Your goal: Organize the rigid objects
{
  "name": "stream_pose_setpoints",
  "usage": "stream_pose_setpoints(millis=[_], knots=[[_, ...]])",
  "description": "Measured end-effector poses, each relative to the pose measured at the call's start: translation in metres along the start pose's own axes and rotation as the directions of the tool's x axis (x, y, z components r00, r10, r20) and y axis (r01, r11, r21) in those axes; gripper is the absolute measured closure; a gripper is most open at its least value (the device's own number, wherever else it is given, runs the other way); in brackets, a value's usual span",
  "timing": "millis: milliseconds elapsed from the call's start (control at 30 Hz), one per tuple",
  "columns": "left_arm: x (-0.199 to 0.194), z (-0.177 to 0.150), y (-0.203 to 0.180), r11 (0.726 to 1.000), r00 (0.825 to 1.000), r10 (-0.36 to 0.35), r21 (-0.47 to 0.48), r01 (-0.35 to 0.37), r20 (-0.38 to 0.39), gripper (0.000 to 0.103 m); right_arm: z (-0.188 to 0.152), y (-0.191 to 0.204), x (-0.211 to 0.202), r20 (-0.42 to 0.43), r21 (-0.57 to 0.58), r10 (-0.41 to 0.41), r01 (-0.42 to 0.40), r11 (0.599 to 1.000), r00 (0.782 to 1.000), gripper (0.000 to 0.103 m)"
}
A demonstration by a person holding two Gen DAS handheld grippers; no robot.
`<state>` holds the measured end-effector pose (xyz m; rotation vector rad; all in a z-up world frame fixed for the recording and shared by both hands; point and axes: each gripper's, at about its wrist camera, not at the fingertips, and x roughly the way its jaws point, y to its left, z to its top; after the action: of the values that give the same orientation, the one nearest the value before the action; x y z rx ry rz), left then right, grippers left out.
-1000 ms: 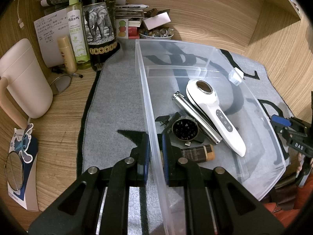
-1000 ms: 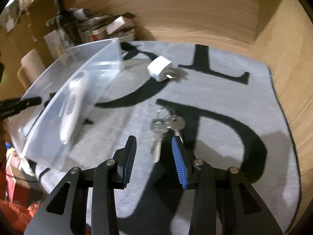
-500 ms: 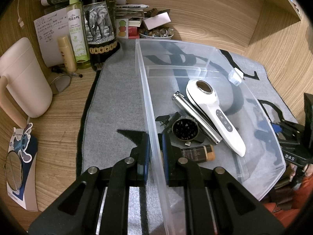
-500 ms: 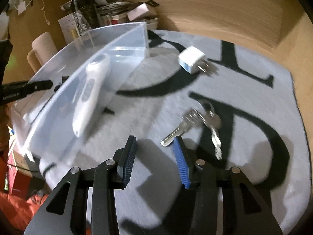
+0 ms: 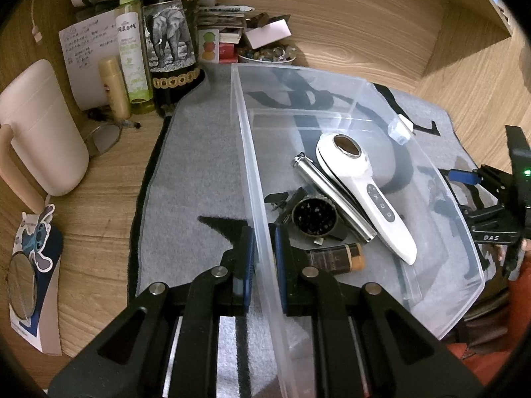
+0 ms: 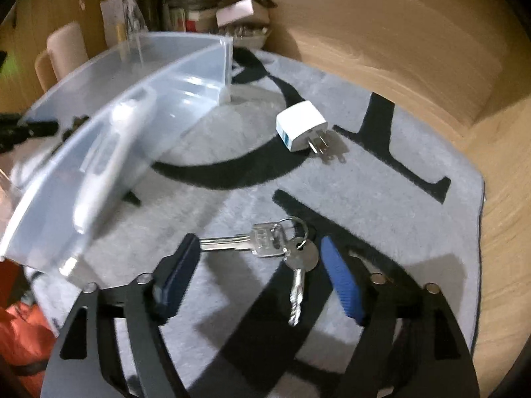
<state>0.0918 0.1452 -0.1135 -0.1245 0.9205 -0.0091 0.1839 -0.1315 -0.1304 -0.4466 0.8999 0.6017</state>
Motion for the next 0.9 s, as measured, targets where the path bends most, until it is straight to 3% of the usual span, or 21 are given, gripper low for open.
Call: stream_pose_setpoints(millis=[133, 400, 467, 700, 800, 900], knots=[[0.000, 0.000, 0.000, 1.000, 1.000, 0.002, 0.000, -0.002, -0.003, 0.091, 0.001, -0.003, 0.013, -0.032, 0.044, 0.086, -0.084, 0.995, 0.996, 0.017], [0.002, 0.000, -0.001, 1.000, 1.000, 0.003, 0.003, -0.003, -0.007, 0.091, 0.002, 0.006, 0.016, -0.003, 0.005, 0.074, -0.074, 0.997, 0.997, 0.018], [0.003, -0.001, -0.002, 1.000, 1.000, 0.004, 0.001, -0.004, -0.008, 0.091, 0.003, 0.004, 0.016, -0.001, 0.013, 0.076, -0.076, 0.997, 0.997, 0.027], [0.004, -0.001, -0.001, 1.000, 1.000, 0.002, 0.003, -0.002, -0.010, 0.091, 0.007, 0.005, 0.016, 0.002, 0.017, 0.062, -0.062, 0.998, 0.998, 0.028], [0.004, -0.001, -0.001, 1.000, 1.000, 0.003, 0.004, -0.003, -0.008, 0.091, 0.009, 0.005, 0.010, 0.012, -0.003, 0.017, -0.017, 1.000, 1.000, 0.025], [0.004, -0.001, 0.000, 1.000, 1.000, 0.003, 0.004, -0.003, -0.007, 0.091, 0.011, 0.006, 0.007, 0.025, -0.010, 0.048, -0.048, 0.999, 0.999, 0.023]])
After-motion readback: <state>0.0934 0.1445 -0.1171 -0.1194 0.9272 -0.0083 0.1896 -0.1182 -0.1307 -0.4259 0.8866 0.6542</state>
